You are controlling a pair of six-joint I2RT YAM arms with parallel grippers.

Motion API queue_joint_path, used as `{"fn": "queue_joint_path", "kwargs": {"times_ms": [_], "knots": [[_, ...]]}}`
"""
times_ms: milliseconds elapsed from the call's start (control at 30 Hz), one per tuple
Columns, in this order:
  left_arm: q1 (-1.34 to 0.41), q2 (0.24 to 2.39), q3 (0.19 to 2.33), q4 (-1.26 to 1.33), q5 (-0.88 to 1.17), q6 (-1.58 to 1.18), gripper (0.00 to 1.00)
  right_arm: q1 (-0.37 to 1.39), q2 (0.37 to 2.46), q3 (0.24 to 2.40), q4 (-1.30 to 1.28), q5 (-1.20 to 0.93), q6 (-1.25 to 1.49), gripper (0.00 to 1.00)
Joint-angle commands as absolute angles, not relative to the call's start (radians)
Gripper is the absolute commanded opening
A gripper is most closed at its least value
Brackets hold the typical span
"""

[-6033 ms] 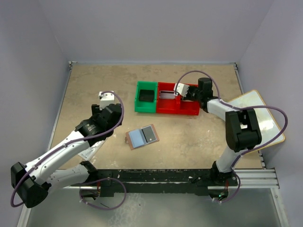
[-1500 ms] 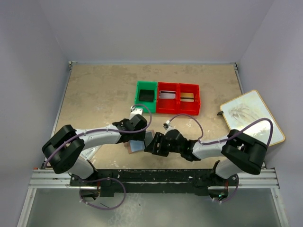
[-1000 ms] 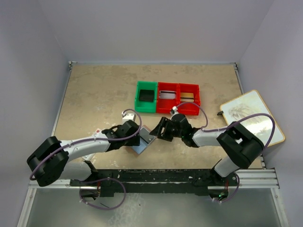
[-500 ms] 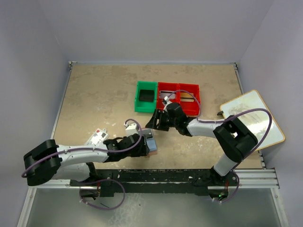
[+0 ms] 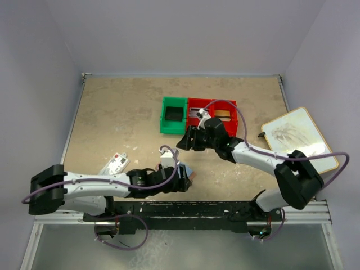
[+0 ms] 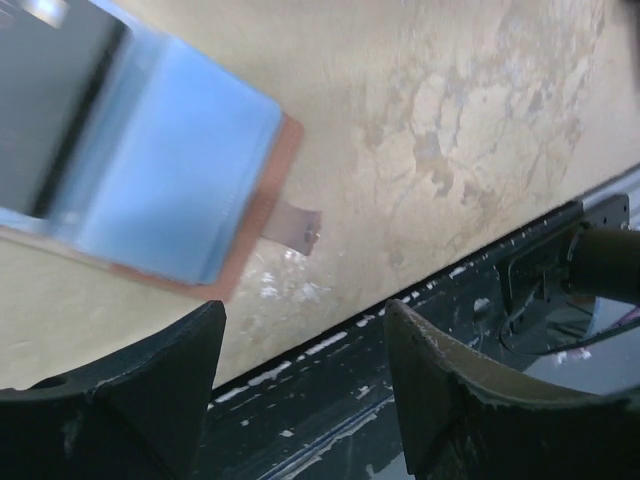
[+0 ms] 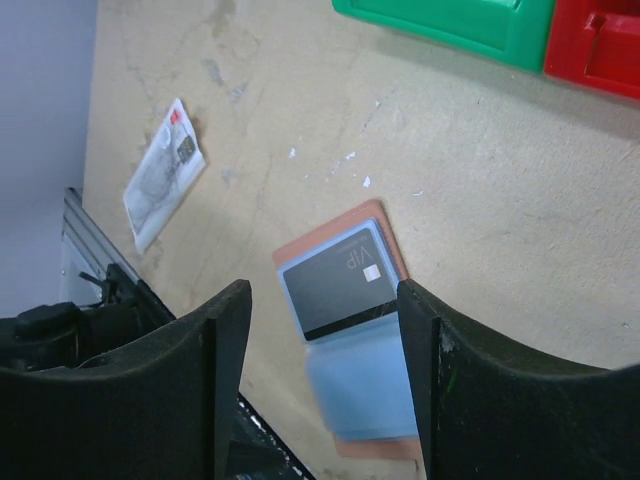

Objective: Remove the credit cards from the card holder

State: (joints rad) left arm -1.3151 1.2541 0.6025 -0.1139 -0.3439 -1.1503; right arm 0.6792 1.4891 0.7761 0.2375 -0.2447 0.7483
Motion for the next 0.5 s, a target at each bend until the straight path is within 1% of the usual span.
{"fn": "queue_joint_path", "kwargs": {"times_ms": [0, 67, 100, 167, 267, 400, 467], "knots": [[-1.314, 1.084, 0.659, -0.365, -0.586, -1.117, 0.62, 0.675, 1.405, 0.71, 0.312, -0.209, 0.812, 0.62], [-1.293, 1.006, 0.643, -0.433, -0.659, -1.12, 0.62, 0.683, 1.388, 0.639, 0.415, -0.242, 0.889, 0.6], [-1.256, 0.977, 0.634, -0.448, -0.659, -1.108, 0.62, 0.695, 1.377, 0.6, 0.472, -0.243, 0.926, 0.58], [-1.131, 0.956, 0.618, -0.444, -0.57, -1.046, 0.61, 0.735, 1.365, 0.54, 0.578, -0.212, 0.995, 0.57], [-1.009, 0.982, 0.628, -0.437, -0.511, -0.99, 0.59, 0.816, 1.385, 0.532, 0.585, -0.129, 1.077, 0.55], [-0.961, 1.063, 0.683, -0.388, -0.486, -0.912, 0.59, 0.908, 1.433, 0.52, 0.639, -0.047, 1.175, 0.49], [-0.923, 1.122, 0.731, -0.413, -0.469, -0.865, 0.55, 0.937, 1.459, 0.495, 0.694, -0.029, 1.228, 0.46]]}}
